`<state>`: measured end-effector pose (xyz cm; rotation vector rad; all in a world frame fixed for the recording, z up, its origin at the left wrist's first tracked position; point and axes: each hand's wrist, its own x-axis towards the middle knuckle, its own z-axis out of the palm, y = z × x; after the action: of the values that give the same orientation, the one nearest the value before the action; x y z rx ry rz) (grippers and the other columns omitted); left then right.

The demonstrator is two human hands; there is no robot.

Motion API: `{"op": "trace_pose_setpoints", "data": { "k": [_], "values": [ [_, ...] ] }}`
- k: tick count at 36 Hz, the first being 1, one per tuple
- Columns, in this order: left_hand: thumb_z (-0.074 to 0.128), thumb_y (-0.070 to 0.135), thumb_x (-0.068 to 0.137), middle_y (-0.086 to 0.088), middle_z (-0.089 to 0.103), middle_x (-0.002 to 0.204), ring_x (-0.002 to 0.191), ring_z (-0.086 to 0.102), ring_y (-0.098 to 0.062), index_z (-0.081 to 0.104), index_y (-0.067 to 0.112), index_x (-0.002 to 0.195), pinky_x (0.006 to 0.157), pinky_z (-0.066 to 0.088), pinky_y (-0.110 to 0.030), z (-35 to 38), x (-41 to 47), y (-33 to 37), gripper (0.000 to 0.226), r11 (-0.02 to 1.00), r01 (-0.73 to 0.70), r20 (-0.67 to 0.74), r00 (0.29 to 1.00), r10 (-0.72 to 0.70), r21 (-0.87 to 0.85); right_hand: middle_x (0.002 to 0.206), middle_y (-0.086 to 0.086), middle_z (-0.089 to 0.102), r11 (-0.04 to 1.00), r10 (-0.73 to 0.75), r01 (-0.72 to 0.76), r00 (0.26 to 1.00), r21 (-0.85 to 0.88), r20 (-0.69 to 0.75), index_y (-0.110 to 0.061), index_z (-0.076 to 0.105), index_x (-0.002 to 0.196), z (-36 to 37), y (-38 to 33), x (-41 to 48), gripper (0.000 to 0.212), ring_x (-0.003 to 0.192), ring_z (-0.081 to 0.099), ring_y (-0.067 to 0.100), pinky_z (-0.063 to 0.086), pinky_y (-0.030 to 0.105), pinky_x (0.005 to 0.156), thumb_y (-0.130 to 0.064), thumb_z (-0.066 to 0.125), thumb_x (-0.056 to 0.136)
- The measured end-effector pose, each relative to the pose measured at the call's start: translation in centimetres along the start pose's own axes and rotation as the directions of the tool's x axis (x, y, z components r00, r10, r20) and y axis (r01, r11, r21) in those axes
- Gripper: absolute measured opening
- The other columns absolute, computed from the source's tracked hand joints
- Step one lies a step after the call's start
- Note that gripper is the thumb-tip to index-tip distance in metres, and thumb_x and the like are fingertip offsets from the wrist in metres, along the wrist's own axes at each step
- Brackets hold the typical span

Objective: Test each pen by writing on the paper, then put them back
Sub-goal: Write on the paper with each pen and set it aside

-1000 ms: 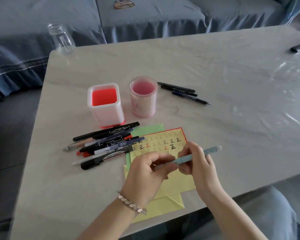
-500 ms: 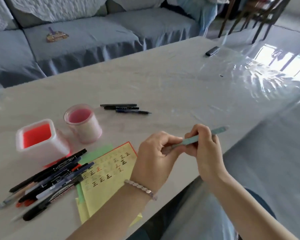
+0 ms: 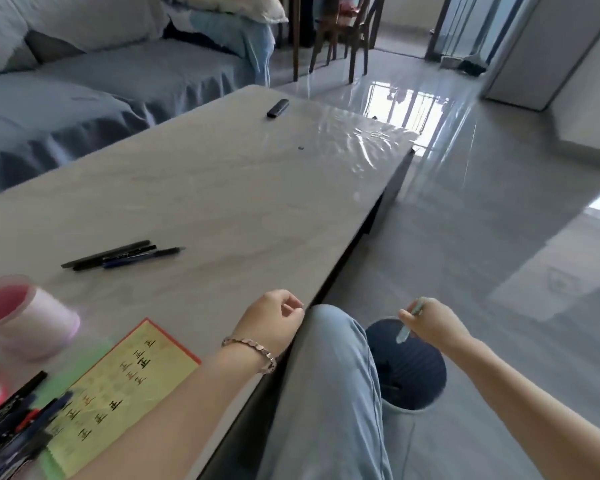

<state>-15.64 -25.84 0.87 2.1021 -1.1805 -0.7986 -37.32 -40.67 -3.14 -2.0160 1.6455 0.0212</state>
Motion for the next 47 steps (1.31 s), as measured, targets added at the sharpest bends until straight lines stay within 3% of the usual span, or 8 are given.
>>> {"op": "trace_pose_setpoints", "data": {
  "k": [4,11,17,25,29,31,36,47],
  "values": [
    [0.052,0.022,0.089,0.008,0.061,0.081,0.081,0.059,-0.013,0.059,0.023,0.086,0.071,0.043,-0.02,-0.9,-0.8,-1.7,0.007,0.994,0.019,0.033,0.999,-0.023,0.107,0.068,0.008,0.069,1.0,0.02,-0.019,0.998,-0.017,0.055,-0.003,0.066,0.078,1.0,1.0,0.7,0.031,0.074,0.065,0.026,0.048,0.032,0.065,-0.031,0.055,0.083],
    [0.049,0.023,0.091,0.011,0.06,0.083,0.078,0.062,-0.011,0.058,0.023,0.091,0.068,0.052,-0.026,-4.0,-2.6,-5.1,0.01,0.982,0.111,-0.049,0.993,-0.104,0.154,0.071,0.0,0.065,0.978,-0.209,0.208,0.973,0.014,0.096,-0.018,0.059,0.07,1.2,-8.0,0.7,0.021,0.074,0.062,0.021,0.049,0.029,0.068,-0.033,0.056,0.084],
    [0.05,0.024,0.091,0.008,0.063,0.09,0.085,0.061,-0.011,0.059,0.021,0.098,0.074,0.05,-0.024,-6.9,-5.1,-10.2,0.013,0.953,0.245,-0.217,0.954,-0.206,0.175,0.073,-0.003,0.063,0.873,-0.474,0.488,0.852,-0.006,0.223,-0.027,0.052,0.066,4.5,-18.7,-0.3,0.02,0.07,0.058,0.019,0.047,0.028,0.067,-0.035,0.055,0.083],
    [0.05,0.015,0.09,-0.003,0.05,0.123,0.112,0.049,-0.017,0.056,0.013,0.117,0.094,0.037,-0.024,-8.4,-8.8,-16.8,0.028,0.934,0.318,-0.419,0.879,-0.226,0.163,0.09,0.004,0.066,0.716,-0.638,0.698,0.673,-0.035,0.375,-0.014,0.062,0.09,10.4,-28.1,-2.2,0.021,0.081,0.062,0.024,0.05,0.031,0.068,-0.031,0.05,0.088],
    [0.05,0.018,0.092,-0.002,0.041,0.137,0.129,0.037,-0.017,0.049,0.011,0.128,0.104,0.025,-0.019,-7.5,-9.4,-18.6,0.037,0.938,0.294,-0.421,0.886,-0.196,0.183,0.086,0.005,0.062,0.679,-0.675,0.733,0.646,-0.044,0.357,-0.012,0.06,0.084,12.7,-31.4,-1.8,0.016,0.08,0.06,0.027,0.045,0.028,0.062,-0.022,0.047,0.084],
    [0.056,0.02,0.088,-0.003,0.049,0.131,0.123,0.047,-0.02,0.055,0.013,0.123,0.1,0.036,-0.026,-6.6,-9.5,-19.3,0.035,0.931,0.277,-0.426,0.891,-0.156,0.237,0.092,0.008,0.063,0.661,-0.706,0.75,0.631,-0.024,0.321,-0.013,0.061,0.086,13.7,-32.6,-1.0,0.015,0.087,0.06,0.029,0.047,0.031,0.067,-0.019,0.048,0.083],
    [0.044,0.039,0.076,-0.004,0.065,0.112,0.104,0.062,-0.022,0.065,0.02,0.1,0.082,0.053,-0.038,-5.3,-9.6,-20.7,0.037,0.905,0.29,-0.467,0.876,-0.12,0.312,0.133,0.008,0.049,0.6,-0.757,0.79,0.611,-0.122,0.234,-0.012,0.051,0.128,15.6,-34.8,1.9,0.04,0.125,0.04,0.028,0.038,0.034,0.095,-0.014,0.048,0.088],
    [0.042,0.048,0.078,0.004,0.06,0.12,0.112,0.057,-0.018,0.057,0.026,0.112,0.09,0.048,-0.035,-4.5,-10.0,-21.0,0.043,0.89,0.286,-0.5,0.863,-0.078,0.355,0.121,0.01,0.053,0.583,-0.776,0.781,0.617,-0.224,0.131,-0.013,0.056,0.121,17.4,-36.8,6.0,0.034,0.116,0.045,0.029,0.038,0.035,0.086,-0.01,0.054,0.087]
  ]
}}
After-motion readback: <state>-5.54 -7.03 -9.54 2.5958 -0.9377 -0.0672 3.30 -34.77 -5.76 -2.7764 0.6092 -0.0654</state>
